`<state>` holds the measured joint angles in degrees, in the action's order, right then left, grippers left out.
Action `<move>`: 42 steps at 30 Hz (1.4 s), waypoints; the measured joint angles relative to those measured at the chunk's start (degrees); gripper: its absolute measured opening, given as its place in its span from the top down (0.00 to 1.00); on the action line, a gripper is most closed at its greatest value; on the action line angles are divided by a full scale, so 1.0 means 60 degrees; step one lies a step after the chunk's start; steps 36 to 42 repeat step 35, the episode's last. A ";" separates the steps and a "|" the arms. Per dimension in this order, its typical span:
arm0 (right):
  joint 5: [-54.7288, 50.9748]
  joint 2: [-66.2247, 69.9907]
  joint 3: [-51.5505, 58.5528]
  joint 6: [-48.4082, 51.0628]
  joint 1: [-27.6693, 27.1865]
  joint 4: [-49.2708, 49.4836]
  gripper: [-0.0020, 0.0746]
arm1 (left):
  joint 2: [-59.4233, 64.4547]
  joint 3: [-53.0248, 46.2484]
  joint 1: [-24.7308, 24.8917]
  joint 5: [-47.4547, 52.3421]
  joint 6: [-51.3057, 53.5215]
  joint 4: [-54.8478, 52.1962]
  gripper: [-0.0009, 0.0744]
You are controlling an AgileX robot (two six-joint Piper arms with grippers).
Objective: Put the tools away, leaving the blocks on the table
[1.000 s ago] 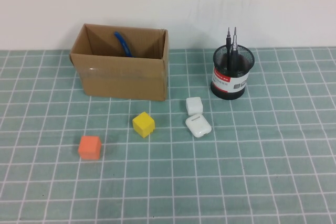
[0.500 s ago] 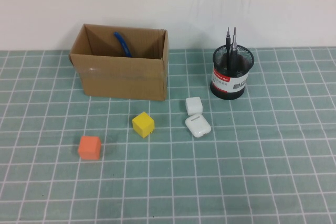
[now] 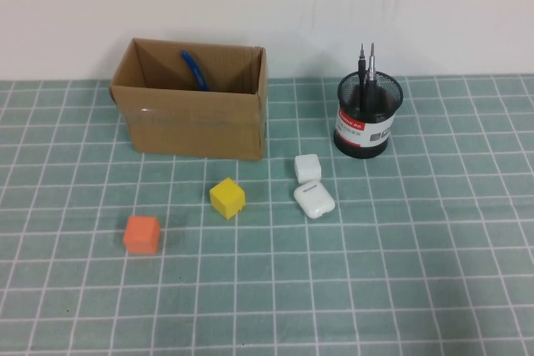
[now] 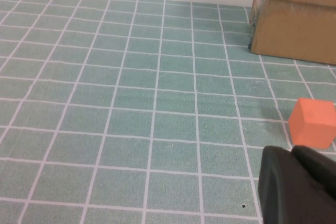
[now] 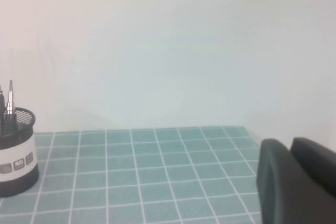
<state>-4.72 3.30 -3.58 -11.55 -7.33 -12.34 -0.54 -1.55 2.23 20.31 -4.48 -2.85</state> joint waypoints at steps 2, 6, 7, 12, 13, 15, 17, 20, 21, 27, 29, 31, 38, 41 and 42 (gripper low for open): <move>0.0098 -0.0457 0.0411 -0.0021 -0.0045 0.0026 0.98 | 0.0000 0.0000 0.0000 0.0000 0.0000 0.0000 0.99; 0.0310 -0.0609 0.0824 -0.0040 0.0003 0.0089 0.98 | 0.0000 0.0000 0.0000 0.0000 0.0000 0.0000 0.99; 0.0310 -0.0609 0.0839 -0.0040 0.0086 0.0089 0.98 | 0.0000 0.0000 0.0000 0.0000 0.0000 0.0000 0.99; 0.0211 -0.0665 0.0839 -0.0040 0.0539 0.0122 0.98 | -0.0014 0.0000 0.0000 0.0000 0.0000 0.0000 0.99; 0.0192 -0.0665 0.0839 -0.0040 0.0543 0.0122 0.98 | -0.0014 0.0000 0.0000 0.0000 0.0000 0.0000 0.99; 0.0192 -0.0665 0.0847 -0.0040 0.0543 0.0077 0.98 | -0.0014 0.0000 0.0000 0.0000 0.0000 0.0000 0.99; 0.0150 -0.0665 0.0861 0.0028 0.0543 -0.0022 0.98 | -0.0014 0.0000 0.0000 0.0000 0.0000 0.0000 0.99; -0.0264 -0.0665 0.0861 0.0844 0.0543 0.0664 0.98 | -0.0014 0.0000 0.0000 0.0000 0.0000 0.0000 0.99; -0.0463 -0.0665 0.0861 0.1266 0.0543 0.0978 0.98 | -0.0014 0.0000 0.0000 0.0000 0.0000 0.0000 0.99; -0.1873 -0.0665 0.0868 0.2047 0.0543 0.1417 0.98 | -0.0014 0.0000 0.0000 0.0000 0.0000 0.0000 0.99; -0.2387 -0.0665 0.0868 0.1874 0.0543 0.1379 0.98 | -0.0014 0.0000 0.0000 0.0000 0.0000 0.0000 0.99; -0.2682 -0.0665 0.0883 0.1675 0.0543 0.1293 0.98 | -0.0014 0.0000 0.0000 0.0000 0.0000 0.0000 0.99; -0.2718 -0.0665 0.0883 0.1569 0.0543 0.1236 0.98 | -0.0014 0.0000 0.0000 0.0000 0.0000 0.0000 0.99; -0.2718 -0.0665 0.0883 0.1569 0.0543 0.1236 0.98 | -0.0014 0.0000 0.0000 0.0000 0.0000 0.0000 0.99; -0.2718 -0.0665 0.0883 0.1569 0.0543 0.1236 0.98 | -0.0014 0.0000 0.0000 0.0000 0.0000 0.0000 0.99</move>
